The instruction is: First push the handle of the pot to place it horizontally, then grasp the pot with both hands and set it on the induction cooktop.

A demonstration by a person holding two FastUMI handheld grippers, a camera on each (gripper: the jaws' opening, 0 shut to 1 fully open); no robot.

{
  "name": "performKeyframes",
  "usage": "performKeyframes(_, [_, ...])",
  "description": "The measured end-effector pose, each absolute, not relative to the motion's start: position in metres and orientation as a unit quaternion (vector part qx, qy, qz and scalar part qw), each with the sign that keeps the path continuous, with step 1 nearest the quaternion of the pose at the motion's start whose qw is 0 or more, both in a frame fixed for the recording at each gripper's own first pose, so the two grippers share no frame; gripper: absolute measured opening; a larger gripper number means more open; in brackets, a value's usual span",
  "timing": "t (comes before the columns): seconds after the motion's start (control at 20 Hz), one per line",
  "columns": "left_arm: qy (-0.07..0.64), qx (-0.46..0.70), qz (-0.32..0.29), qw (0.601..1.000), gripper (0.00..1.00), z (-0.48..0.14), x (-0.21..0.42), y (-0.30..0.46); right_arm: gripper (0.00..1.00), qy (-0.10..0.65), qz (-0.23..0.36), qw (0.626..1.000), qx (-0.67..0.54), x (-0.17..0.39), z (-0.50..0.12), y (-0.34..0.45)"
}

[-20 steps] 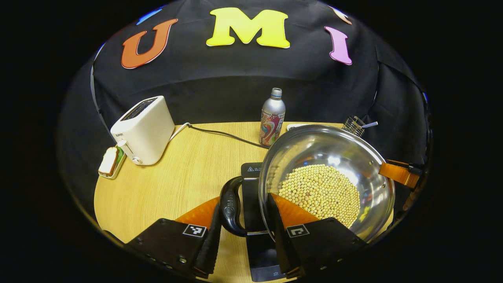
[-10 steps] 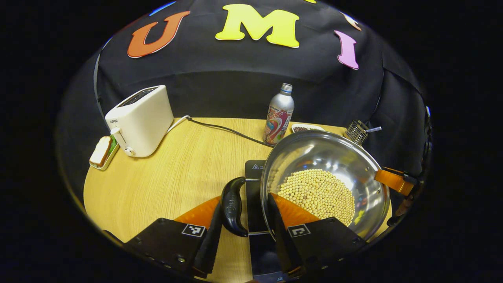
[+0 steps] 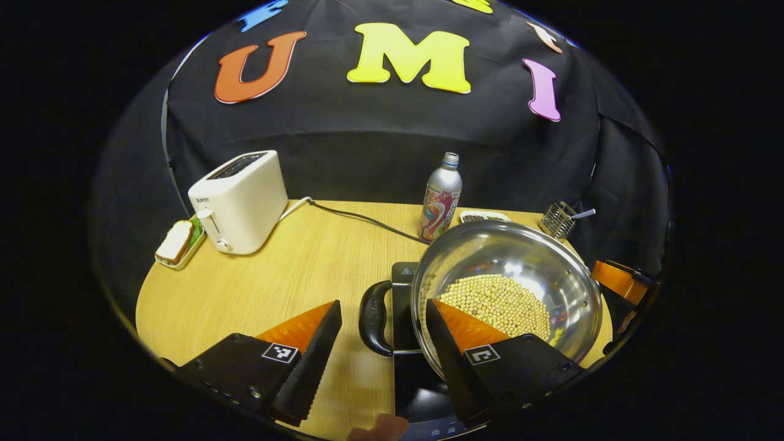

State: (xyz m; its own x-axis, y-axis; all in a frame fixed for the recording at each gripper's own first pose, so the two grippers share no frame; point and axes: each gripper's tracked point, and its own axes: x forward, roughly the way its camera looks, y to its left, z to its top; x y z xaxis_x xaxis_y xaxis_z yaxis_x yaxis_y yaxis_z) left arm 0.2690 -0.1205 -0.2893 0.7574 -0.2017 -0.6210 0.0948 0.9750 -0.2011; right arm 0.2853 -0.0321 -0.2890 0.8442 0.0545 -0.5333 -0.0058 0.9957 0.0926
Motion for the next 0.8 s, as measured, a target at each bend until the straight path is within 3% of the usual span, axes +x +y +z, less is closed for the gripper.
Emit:
performKeyframes(0.05, [0.321,-0.081,-0.084,0.94,0.84,-0.28,0.267,-0.123,0.81,0.276,0.019,0.96,0.039,0.279,-0.286,-0.03])
performKeyframes(0.1, [0.306,-0.086,-0.084,0.944,0.89,-0.27,0.262,-0.123,0.84,0.27,0.02,0.962,0.032,0.273,-0.283,-0.029])
performKeyframes(0.5, [0.164,-0.104,-0.057,0.979,0.96,-0.193,0.213,-0.105,0.87,0.21,0.023,0.977,-0.012,0.206,-0.248,-0.02])
performKeyframes(0.8, [0.114,-0.074,-0.045,0.99,0.96,-0.153,0.15,-0.093,0.88,0.147,0.006,0.989,-0.016,0.148,-0.206,-0.022])
